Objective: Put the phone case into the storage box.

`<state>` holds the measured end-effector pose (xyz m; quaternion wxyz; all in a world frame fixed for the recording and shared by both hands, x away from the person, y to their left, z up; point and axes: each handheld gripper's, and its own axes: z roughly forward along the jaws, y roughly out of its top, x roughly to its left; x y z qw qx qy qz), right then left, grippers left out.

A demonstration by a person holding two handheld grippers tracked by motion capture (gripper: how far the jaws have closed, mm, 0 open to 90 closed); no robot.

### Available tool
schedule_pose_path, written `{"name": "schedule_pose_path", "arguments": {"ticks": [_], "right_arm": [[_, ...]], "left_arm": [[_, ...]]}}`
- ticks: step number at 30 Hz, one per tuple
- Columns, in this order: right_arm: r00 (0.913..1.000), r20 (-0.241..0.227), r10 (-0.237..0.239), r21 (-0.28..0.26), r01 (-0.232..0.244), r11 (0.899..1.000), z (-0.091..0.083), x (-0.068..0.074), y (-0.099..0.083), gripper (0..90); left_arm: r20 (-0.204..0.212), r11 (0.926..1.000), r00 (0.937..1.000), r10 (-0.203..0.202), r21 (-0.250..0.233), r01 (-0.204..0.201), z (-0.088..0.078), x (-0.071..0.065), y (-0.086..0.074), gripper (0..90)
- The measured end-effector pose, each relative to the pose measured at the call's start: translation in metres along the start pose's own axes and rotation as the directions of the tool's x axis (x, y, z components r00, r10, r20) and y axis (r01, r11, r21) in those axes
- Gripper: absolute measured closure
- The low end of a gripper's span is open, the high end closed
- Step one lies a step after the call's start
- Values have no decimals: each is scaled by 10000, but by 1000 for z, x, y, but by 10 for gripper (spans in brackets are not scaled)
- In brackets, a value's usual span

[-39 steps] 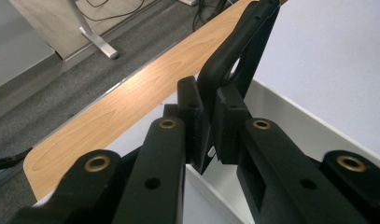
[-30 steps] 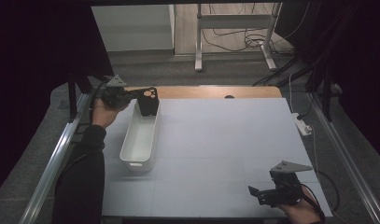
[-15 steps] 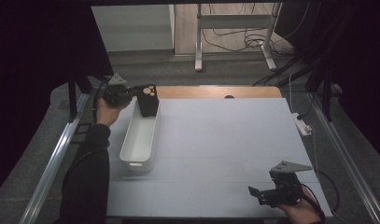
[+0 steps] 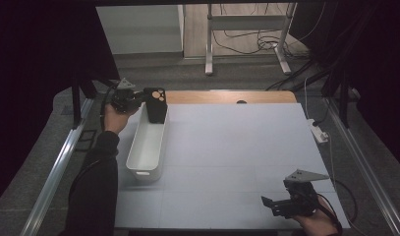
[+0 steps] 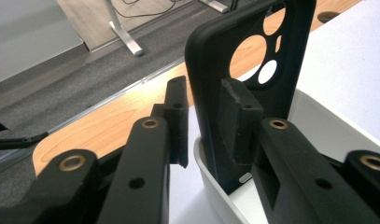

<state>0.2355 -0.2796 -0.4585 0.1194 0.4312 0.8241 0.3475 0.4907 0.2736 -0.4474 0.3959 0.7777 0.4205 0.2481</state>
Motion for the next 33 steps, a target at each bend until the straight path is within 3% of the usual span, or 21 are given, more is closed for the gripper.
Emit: {"name": "schedule_pose_path", "arguments": {"ticks": [10,15,23,33], "right_arm": [[10000,17,-33,-1,33,10000,0,1,0,13],[10000,24,-44,-26,44,10000,-1,1,0,13],[10000,22,-59,-22,60,10000,-1,1,0,13],[10000,34,-66,-52,66,10000,-1,1,0,12]], "left_arm": [[300,9956,9955,-900,278,892,-7,2,-3,595],[604,9910,9895,-1312,364,1291,-11,1,-7,541],[818,9870,9843,-1565,509,1527,-17,-2,-11,458],[1085,9870,9824,-1522,685,1453,-27,-10,-13,338]]}}
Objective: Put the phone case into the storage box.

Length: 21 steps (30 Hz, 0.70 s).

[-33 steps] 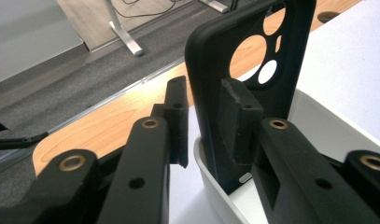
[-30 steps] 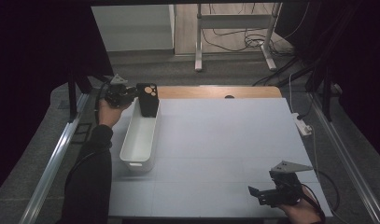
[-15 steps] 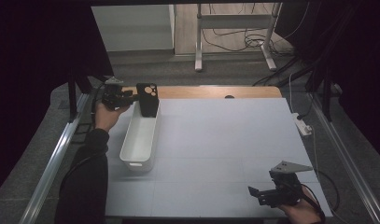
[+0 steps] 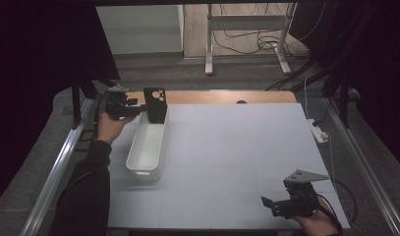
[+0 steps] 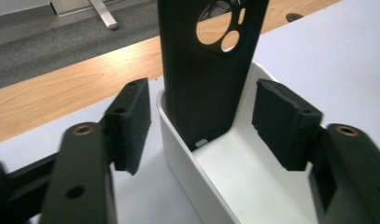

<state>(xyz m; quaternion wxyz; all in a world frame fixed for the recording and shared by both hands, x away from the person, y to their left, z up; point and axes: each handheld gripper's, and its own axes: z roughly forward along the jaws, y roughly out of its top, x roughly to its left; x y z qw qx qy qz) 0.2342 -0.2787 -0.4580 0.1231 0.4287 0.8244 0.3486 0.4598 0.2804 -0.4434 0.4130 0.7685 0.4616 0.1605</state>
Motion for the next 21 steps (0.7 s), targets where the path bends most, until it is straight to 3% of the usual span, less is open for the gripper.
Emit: {"name": "schedule_pose_path", "arguments": {"ticks": [8,12,15,21], "right_arm": [[10000,-18,-26,15,26,10000,0,0,0,8],[10000,-6,-12,36,12,10000,0,0,0,0],[9999,85,54,21,-55,10000,0,0,0,0],[9997,211,84,-189,-80,9998,-2,0,-1,0]], "left_arm": [[69,10000,10000,-69,8,69,-8,-5,-3,181],[207,10000,9998,-62,-16,62,-12,-10,-5,131],[584,10000,9983,18,52,-21,-15,-16,-6,105],[703,9999,9974,137,43,-141,-20,-25,-9,66]]}}
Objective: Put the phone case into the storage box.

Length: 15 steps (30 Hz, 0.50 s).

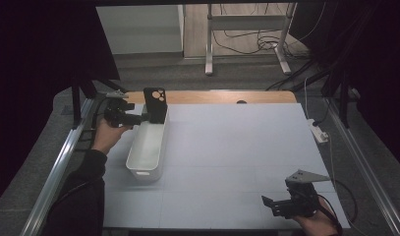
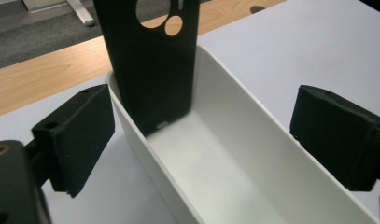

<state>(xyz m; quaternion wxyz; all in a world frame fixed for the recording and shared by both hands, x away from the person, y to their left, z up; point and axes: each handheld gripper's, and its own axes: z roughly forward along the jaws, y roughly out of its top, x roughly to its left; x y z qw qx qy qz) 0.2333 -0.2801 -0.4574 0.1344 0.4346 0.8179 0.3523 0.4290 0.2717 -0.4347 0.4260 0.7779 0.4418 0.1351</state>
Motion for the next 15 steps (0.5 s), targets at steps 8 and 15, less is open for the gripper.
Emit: {"name": "schedule_pose_path", "arguments": {"ticks": [8,15], "right_arm": [[10000,41,-26,0,26,10000,0,1,0,0],[10000,87,14,-113,-13,9999,-1,0,0,0]], "left_arm": [[66,9997,9998,169,-153,-168,-11,-13,-6,24],[213,9990,9994,275,-346,-268,-18,-23,-16,7]]}}
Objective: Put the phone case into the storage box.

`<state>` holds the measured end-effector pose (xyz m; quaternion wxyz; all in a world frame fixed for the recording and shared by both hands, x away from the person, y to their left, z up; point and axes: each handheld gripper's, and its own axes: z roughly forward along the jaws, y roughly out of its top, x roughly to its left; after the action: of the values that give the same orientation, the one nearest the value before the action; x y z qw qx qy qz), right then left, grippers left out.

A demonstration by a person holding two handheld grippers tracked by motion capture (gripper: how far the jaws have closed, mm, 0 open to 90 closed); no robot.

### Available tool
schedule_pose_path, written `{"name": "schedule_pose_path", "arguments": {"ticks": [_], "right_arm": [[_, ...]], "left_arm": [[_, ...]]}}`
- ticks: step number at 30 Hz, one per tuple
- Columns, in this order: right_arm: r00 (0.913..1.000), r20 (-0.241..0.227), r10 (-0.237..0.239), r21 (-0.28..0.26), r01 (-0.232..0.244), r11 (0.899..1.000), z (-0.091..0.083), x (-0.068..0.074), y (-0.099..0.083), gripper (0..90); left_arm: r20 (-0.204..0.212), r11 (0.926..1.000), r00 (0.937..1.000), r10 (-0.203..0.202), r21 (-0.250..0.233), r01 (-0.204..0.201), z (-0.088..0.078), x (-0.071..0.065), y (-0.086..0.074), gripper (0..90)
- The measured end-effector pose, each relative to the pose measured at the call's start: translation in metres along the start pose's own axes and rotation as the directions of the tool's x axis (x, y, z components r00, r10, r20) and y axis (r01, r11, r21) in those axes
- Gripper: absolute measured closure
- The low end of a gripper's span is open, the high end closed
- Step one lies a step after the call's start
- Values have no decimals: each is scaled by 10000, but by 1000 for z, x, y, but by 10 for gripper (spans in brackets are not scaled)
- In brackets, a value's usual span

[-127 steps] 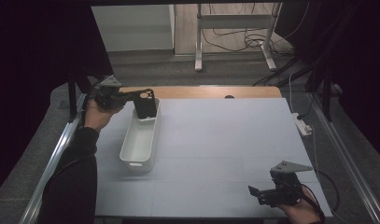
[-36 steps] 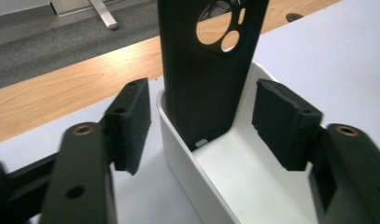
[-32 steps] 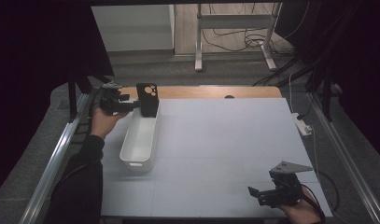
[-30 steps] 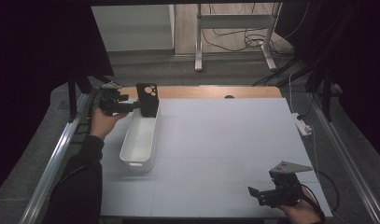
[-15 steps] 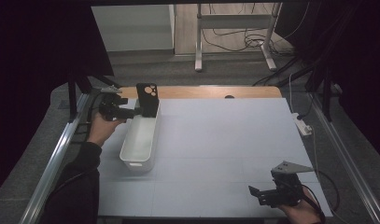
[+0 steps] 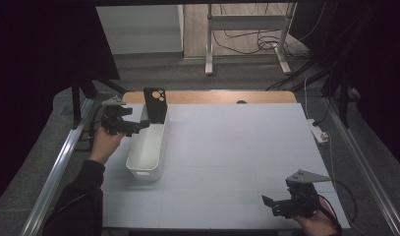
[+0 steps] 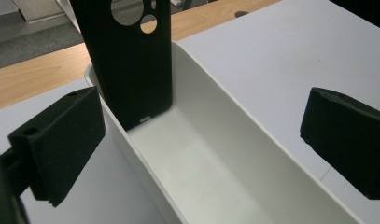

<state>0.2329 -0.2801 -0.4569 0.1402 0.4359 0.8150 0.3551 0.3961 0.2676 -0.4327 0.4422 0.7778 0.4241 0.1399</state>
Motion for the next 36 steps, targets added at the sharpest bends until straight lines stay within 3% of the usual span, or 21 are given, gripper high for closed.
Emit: {"name": "schedule_pose_path", "arguments": {"ticks": [5,16,24,29,36], "right_arm": [[9999,108,-63,-78,64,9999,0,0,0,0],[9999,9,-135,7,135,9999,0,0,0,0],[9997,-26,-236,6,236,9997,0,2,0,0],[9996,-46,-288,8,288,9996,0,2,0,0],[9995,-99,-313,-23,312,9995,-1,2,0,0]], "left_arm": [[173,10000,9998,63,-31,-62,-4,-4,-3,7],[-96,9980,9984,560,296,-557,-10,-20,-10,12],[-94,9986,9986,519,104,-518,-15,-30,-13,16],[369,9998,9991,186,-41,-185,-18,-31,-18,4],[244,9996,9993,273,-27,-273,-25,-36,-25,0]]}}
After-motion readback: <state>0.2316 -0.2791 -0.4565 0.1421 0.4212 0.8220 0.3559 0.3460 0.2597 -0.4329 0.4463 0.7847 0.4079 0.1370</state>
